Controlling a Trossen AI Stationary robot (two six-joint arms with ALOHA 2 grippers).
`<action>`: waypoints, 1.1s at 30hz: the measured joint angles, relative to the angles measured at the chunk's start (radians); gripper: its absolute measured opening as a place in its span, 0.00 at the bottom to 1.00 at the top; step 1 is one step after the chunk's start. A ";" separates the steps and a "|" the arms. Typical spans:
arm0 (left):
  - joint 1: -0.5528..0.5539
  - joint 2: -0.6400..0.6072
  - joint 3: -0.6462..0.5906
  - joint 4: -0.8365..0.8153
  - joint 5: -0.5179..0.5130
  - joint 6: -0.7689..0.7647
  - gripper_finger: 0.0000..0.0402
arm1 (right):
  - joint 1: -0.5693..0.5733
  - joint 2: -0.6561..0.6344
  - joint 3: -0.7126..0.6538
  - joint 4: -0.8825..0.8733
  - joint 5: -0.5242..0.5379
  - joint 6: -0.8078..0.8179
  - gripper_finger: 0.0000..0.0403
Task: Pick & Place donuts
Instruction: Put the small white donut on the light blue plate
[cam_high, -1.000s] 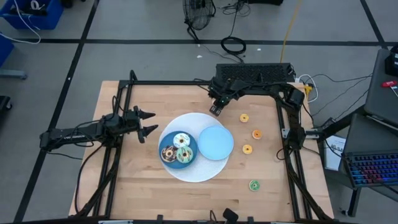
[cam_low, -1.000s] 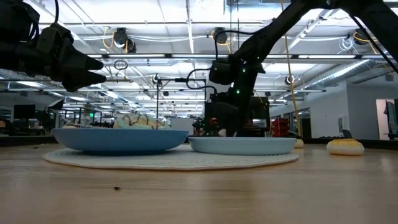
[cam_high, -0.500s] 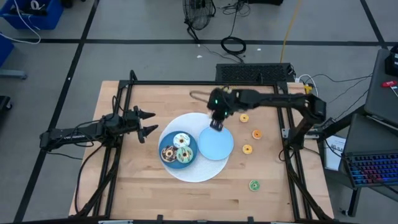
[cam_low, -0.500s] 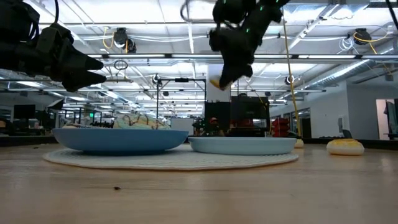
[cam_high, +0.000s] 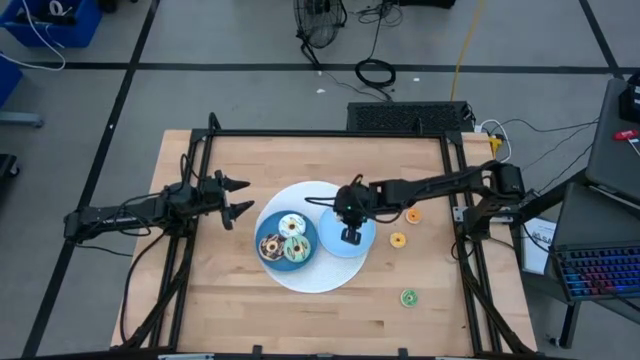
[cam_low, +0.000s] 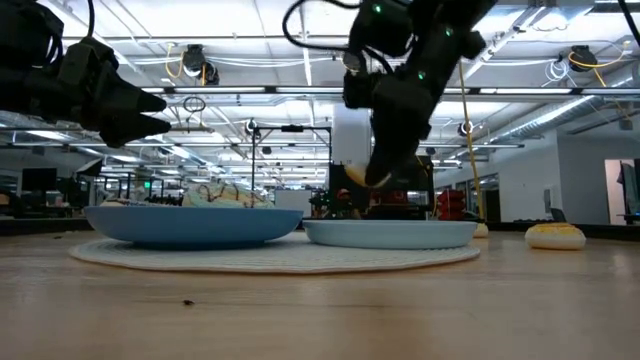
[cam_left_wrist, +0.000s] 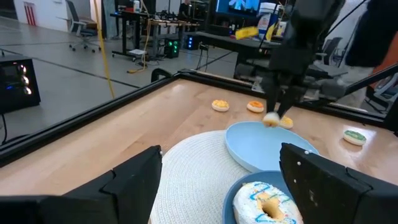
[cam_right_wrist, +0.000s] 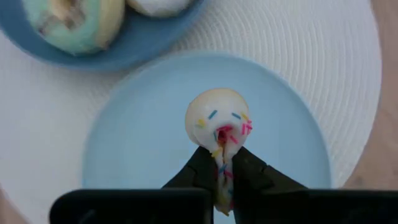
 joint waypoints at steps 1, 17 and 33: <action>0.000 0.000 0.000 0.000 0.000 0.000 0.80 | -0.002 0.000 -0.020 0.019 0.000 0.001 0.04; 0.000 0.000 0.000 0.000 0.000 0.001 0.79 | -0.050 0.000 -0.183 0.192 0.001 0.018 0.05; 0.000 0.000 0.000 0.000 0.000 0.001 0.79 | -0.056 0.000 -0.190 0.215 -0.001 0.030 0.40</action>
